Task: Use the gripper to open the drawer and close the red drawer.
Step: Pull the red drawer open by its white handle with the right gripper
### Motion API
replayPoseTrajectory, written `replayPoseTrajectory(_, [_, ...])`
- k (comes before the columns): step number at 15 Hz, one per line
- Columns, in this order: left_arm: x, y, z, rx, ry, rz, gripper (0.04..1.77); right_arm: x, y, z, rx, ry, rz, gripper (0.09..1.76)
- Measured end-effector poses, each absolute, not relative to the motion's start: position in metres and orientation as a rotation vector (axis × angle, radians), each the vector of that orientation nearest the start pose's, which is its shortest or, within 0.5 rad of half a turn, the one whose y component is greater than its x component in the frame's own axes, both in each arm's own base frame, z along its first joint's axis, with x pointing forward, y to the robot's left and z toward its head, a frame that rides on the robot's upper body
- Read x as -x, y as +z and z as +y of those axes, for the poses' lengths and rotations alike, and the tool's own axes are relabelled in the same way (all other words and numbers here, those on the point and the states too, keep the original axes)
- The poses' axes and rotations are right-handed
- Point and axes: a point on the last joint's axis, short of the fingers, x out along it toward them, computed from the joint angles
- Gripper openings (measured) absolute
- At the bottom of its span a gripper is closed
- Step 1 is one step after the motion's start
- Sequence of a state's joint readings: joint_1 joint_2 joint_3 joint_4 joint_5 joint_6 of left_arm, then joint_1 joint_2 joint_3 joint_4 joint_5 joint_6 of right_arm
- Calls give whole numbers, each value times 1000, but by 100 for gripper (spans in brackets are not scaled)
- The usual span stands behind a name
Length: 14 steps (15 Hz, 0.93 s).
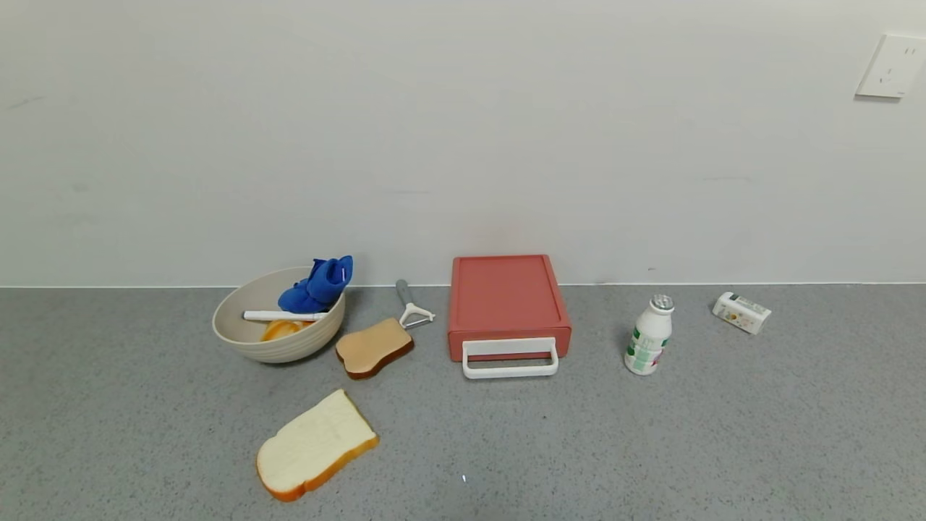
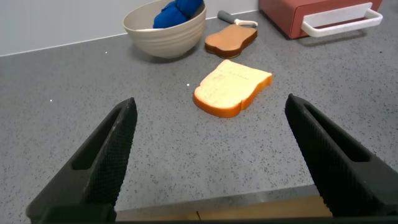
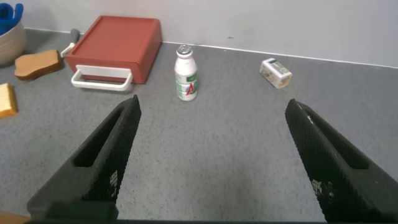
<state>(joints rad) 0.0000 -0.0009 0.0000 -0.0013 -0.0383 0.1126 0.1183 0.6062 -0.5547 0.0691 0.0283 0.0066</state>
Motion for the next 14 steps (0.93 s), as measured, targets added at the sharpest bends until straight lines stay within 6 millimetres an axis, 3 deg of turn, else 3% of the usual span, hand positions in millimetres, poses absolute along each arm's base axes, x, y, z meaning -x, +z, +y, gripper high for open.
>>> replayPoseTrajectory(14, [23,76,-1,-113,-38,-4,172,-33,225,5,-1,146,121,171])
